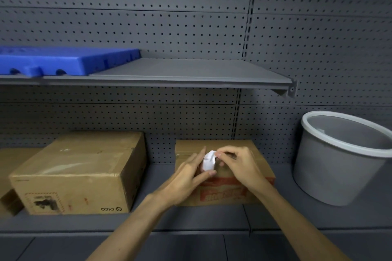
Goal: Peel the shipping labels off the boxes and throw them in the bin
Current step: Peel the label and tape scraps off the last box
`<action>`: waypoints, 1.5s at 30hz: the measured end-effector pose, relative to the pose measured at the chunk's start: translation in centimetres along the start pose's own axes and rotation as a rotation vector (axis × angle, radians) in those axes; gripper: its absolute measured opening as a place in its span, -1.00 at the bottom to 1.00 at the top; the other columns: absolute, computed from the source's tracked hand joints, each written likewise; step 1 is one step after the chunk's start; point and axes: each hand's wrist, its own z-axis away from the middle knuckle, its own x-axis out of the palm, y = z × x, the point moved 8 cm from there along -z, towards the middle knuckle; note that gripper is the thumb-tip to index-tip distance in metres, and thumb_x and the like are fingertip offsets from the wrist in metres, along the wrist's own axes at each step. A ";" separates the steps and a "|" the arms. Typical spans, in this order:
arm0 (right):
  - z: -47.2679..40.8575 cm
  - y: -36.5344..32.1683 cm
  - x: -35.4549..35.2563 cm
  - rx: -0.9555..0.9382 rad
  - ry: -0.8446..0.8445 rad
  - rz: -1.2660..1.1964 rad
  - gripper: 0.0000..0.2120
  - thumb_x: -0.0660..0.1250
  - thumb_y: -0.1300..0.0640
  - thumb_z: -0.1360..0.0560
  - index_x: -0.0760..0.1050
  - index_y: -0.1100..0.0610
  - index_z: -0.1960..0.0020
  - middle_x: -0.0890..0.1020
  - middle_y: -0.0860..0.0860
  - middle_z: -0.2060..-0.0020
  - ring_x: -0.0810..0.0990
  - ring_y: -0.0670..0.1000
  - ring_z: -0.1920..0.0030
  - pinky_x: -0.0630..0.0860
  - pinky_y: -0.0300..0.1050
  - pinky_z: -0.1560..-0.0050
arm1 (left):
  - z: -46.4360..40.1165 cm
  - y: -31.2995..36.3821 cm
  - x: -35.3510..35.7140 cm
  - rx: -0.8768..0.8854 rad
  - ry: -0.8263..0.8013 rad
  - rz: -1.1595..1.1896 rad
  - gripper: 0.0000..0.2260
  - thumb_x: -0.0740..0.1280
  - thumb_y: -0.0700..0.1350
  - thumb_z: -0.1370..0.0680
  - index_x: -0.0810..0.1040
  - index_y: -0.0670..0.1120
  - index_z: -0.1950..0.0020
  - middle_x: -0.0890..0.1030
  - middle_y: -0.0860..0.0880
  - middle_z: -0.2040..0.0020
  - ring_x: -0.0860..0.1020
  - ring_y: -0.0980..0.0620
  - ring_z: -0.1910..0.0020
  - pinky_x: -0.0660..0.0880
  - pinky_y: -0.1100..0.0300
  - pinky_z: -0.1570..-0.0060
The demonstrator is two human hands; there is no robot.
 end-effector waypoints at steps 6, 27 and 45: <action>0.0 3.3 -3.9 0.156 0.092 -0.048 -0.87 0.37 0.18 -0.52 0.67 0.09 0.16 0.70 -0.06 0.32 0.62 -0.06 0.35 0.56 -0.12 0.14 | 1.0 -1.4 -2.1 0.066 0.167 0.011 -0.33 0.33 0.07 -0.56 -0.01 0.32 -0.52 0.52 0.07 0.16 0.51 0.10 0.17 0.49 0.24 0.06; 1.5 1.9 0.5 0.088 -0.180 0.184 -0.71 0.30 -0.10 -0.55 0.56 -0.10 -0.24 0.71 -0.10 0.12 0.65 -0.10 0.13 0.54 -0.15 0.09 | 0.2 -0.5 -0.8 0.080 0.165 -0.229 -0.85 0.22 0.07 -0.61 0.54 0.07 -0.05 0.39 0.11 0.18 0.47 0.18 0.20 0.36 0.28 0.24; 1.3 -0.8 2.1 -0.234 -0.146 0.372 -0.85 0.28 -0.05 -0.56 0.55 -0.02 -0.06 0.56 -0.20 0.03 0.52 -0.16 0.00 0.43 -0.05 -0.09 | -0.7 -0.9 -0.9 0.020 0.052 0.101 -0.74 0.14 0.06 -0.66 0.60 0.07 -0.15 0.57 -0.02 0.05 0.52 0.11 0.05 0.42 0.25 -0.01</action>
